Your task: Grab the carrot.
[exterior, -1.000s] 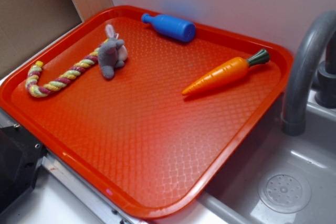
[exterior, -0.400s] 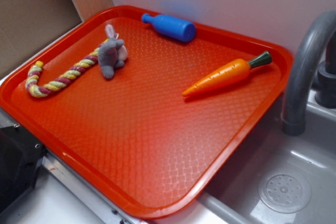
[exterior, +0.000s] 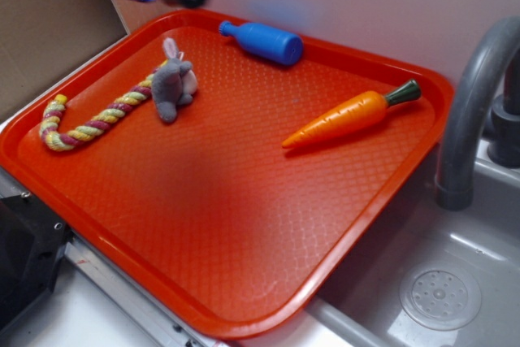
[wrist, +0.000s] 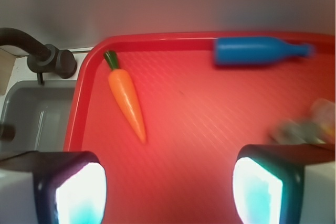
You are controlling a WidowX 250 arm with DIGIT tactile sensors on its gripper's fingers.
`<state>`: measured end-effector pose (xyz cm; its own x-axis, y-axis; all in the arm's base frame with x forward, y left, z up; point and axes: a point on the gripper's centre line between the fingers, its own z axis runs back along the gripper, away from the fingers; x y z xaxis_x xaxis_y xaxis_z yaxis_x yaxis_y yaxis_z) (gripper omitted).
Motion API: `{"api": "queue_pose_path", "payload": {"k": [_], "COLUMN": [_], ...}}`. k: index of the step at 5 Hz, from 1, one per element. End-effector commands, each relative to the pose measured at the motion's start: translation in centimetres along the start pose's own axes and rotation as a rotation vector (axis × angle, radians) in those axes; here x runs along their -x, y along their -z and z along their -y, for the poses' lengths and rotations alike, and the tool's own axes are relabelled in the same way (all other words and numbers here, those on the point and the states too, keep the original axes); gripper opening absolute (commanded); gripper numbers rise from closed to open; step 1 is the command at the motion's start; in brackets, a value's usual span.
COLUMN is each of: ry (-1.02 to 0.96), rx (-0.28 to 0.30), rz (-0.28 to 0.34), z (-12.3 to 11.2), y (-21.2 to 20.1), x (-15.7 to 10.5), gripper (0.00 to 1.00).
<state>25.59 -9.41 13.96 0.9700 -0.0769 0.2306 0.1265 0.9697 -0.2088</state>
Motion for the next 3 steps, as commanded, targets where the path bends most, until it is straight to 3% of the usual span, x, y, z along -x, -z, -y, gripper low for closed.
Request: {"api": "queue_pose_path", "payload": {"k": [1, 2, 3], "ry": [0.147, 0.220, 0.246], "rx": [-0.003, 0.012, -0.032], "rz": [0.013, -0.053, -0.095], "z": [4.4, 6.2, 6.2], "y": [4.7, 7.5, 9.5], "x": [-4.3, -4.1, -3.4], "gripper": [1.00, 1.00, 1.00]}}
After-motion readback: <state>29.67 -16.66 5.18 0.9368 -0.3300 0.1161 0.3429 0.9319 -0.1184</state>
